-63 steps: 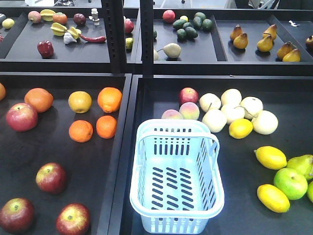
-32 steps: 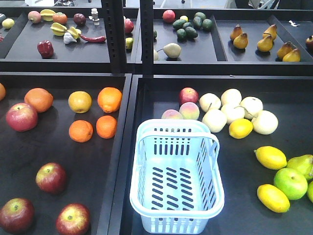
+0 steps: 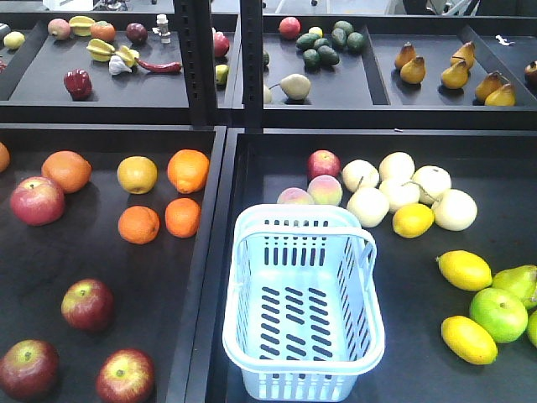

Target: Pick three apples into basket with both arms

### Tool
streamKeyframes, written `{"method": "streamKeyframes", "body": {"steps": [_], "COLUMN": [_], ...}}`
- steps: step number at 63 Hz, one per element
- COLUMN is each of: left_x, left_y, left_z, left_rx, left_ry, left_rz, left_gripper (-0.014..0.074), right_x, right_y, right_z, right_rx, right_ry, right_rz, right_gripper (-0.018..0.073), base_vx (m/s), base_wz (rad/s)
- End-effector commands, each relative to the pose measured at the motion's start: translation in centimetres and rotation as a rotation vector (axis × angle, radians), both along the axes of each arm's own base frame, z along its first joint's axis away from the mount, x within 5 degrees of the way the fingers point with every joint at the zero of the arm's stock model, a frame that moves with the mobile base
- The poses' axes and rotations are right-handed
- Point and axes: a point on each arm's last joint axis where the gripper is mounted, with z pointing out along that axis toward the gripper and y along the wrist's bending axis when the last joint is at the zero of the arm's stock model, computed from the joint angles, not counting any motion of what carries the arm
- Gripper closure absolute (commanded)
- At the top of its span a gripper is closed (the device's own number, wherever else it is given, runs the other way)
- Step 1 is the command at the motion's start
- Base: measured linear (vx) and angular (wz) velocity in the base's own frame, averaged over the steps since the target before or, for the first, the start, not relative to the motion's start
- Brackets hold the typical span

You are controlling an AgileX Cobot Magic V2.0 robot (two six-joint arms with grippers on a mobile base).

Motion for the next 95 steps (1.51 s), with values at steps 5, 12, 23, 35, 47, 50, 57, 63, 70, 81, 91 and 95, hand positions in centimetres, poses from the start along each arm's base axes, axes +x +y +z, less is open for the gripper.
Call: {"method": "streamKeyframes", "body": {"steps": [5, 12, 23, 35, 47, 50, 57, 63, 70, 81, 91, 95], "left_x": [1.2, 2.9, 5.1, 7.8, 11.4, 12.2, 13.8, 14.8, 15.7, 17.0, 17.5, 17.6], "left_y": [-0.2, -0.1, -1.6, -3.8, -7.5, -8.8, -11.8, -14.3, -16.4, -17.5, -17.7, -17.6], "left_z": [0.5, -0.6, -0.7, 2.1, 1.7, 1.2, -1.1, -3.7, -6.7, -9.2, -10.0, -10.0], "left_rx": [-0.062, -0.026, 0.102, 0.276, 0.586, 0.645, 0.735, 0.791, 0.855, 0.891, 0.901, 0.906], "left_ry": [0.008, 0.055, 0.079, -0.004, -0.058, -0.062, -0.042, -0.011, 0.017, 0.049, 0.056, 0.052], "left_rz": [-0.033, -0.032, -0.197, -0.291, -0.401, -0.436, -0.526, -0.599, -0.666, -0.685, -0.676, -0.667], "left_gripper": [0.05, 0.0347, 0.0099, 0.0027, 0.0038, 0.0039, 0.0038, 0.0038, 0.0038, 0.0038, 0.0038, 0.0038], "right_x": [0.0, 0.0, 0.0, 0.0, 0.0, 0.0, 0.0, 0.0, 0.0, 0.0, 0.0, 0.0], "right_y": [0.0, 0.0, 0.0, 0.0, 0.0, 0.0, 0.0, 0.0, 0.0, 0.0, 0.0, 0.0], "right_z": [0.3, 0.3, 0.3, 0.3, 0.3, 0.3, 0.3, 0.3, 0.3, 0.3, 0.3, 0.3], "right_rx": [-0.011, -0.011, -0.011, -0.011, -0.011, -0.011, -0.011, -0.011, -0.011, -0.011, -0.011, -0.011], "right_ry": [-0.067, -0.067, -0.067, -0.067, -0.067, -0.067, -0.067, -0.067, -0.067, -0.067, -0.067, -0.067], "right_rz": [0.003, 0.003, 0.003, 0.003, 0.003, 0.003, 0.003, 0.003, 0.003, 0.003, 0.003, 0.003], "right_gripper": [0.0564, 0.0564, 0.0564, 0.0564, 0.0564, 0.0564, 0.0564, 0.0564, 0.0564, 0.0564, 0.0564, 0.0564], "base_vx": [0.0, 0.0, 0.0, 0.0, 0.0, 0.0, 0.0, 0.0, 0.0, 0.0, 0.0, 0.0], "base_wz": [0.0, 0.0, 0.0, 0.0, 0.0, 0.0, 0.0, 0.0, 0.0, 0.0, 0.0, 0.0]}}
